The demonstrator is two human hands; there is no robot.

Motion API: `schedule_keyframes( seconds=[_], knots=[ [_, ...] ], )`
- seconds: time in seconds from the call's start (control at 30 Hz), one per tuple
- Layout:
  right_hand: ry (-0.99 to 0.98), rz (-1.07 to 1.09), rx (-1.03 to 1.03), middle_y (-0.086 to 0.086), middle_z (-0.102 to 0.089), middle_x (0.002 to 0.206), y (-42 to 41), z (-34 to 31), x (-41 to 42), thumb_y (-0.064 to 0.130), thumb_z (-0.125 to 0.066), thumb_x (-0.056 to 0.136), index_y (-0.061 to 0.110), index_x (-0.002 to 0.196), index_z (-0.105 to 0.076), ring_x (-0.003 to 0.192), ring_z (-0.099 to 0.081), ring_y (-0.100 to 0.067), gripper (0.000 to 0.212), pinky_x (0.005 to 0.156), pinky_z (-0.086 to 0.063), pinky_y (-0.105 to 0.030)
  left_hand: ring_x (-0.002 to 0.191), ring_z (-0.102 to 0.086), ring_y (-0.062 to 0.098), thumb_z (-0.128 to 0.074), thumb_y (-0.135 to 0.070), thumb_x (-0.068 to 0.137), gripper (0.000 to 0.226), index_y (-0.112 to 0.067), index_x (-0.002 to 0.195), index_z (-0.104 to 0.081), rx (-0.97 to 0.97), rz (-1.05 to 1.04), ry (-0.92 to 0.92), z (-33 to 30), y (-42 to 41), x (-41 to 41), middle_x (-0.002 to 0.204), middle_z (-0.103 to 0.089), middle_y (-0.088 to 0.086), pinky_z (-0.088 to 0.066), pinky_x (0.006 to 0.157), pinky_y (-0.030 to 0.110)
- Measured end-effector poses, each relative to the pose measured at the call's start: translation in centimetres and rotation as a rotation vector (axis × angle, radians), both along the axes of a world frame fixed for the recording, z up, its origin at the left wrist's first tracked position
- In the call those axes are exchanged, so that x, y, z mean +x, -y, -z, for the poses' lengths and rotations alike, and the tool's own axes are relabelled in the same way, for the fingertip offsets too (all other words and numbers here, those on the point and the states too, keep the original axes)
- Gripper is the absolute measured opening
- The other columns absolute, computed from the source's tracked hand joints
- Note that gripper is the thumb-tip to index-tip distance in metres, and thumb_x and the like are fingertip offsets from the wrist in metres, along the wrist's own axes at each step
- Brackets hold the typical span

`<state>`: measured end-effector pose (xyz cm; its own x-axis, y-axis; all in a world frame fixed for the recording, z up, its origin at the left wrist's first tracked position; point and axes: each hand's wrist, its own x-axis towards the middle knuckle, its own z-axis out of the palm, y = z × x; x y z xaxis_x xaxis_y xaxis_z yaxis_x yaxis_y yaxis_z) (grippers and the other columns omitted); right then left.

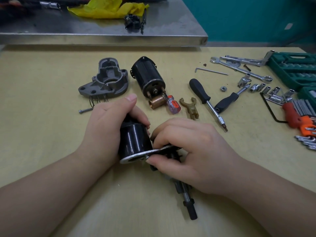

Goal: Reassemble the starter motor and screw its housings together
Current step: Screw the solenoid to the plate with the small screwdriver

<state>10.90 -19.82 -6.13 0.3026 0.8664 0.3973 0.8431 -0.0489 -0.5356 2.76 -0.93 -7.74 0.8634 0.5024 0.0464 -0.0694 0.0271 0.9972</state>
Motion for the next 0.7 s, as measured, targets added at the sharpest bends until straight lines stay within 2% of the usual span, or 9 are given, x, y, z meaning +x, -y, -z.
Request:
schedule_keyframes(
  seconds=[0.17,0.3,0.5,0.6,0.7],
  knots=[
    [-0.018,0.016,0.001,-0.001,-0.071,0.086,-0.1,0.0,0.0,0.023,-0.087,0.089,0.008,0.086,-0.074,0.084,-0.067,-0.021,0.02,0.073,-0.054,-0.04,0.067,-0.066,0.033,-0.058,-0.049,0.093,0.052,-0.006,0.068,-0.072,-0.083,-0.053,-0.042,0.2,0.3,-0.1,0.073,-0.068,0.019,-0.056,0.058,0.034],
    [-0.064,0.012,0.025,0.001,-0.072,0.086,-0.1,0.2,0.3,0.023,-0.086,0.087,0.01,0.085,-0.074,0.083,-0.068,-0.019,0.018,0.072,-0.054,-0.037,0.066,-0.065,0.031,-0.057,-0.047,0.091,0.053,0.002,0.074,-0.069,-0.097,-0.064,-0.054,0.1,0.5,-0.1,0.072,-0.067,0.019,-0.055,0.057,0.031],
    [-0.234,0.004,0.054,0.001,-0.075,0.087,-0.2,0.6,1.0,0.023,-0.089,0.084,0.011,0.084,-0.077,0.083,-0.072,-0.017,0.016,0.07,-0.056,-0.036,0.063,-0.066,0.027,-0.064,-0.062,0.07,0.056,-0.006,0.068,-0.074,-0.063,-0.026,-0.103,0.0,0.3,0.2,0.069,-0.068,0.016,-0.055,0.055,0.031],
    [-0.242,-0.017,0.06,0.0,-0.076,0.087,-0.3,0.7,1.2,0.024,-0.087,0.085,0.011,0.084,-0.078,0.084,-0.073,-0.018,0.017,0.071,-0.056,-0.036,0.064,-0.066,0.027,-0.061,-0.065,0.065,0.054,-0.013,0.064,-0.075,0.008,-0.024,-0.13,0.0,0.2,0.2,0.068,-0.07,0.012,-0.054,0.06,0.034],
    [-0.263,-0.015,0.057,0.0,-0.077,0.086,-0.2,0.7,1.3,0.024,-0.086,0.086,0.012,0.085,-0.077,0.083,-0.074,-0.017,0.015,0.072,-0.057,-0.034,0.068,-0.064,0.032,-0.058,-0.067,0.064,0.061,-0.007,0.067,-0.071,0.1,-0.022,-0.161,0.1,-0.1,0.3,0.069,-0.068,0.016,-0.054,0.069,0.044]
  ],
)
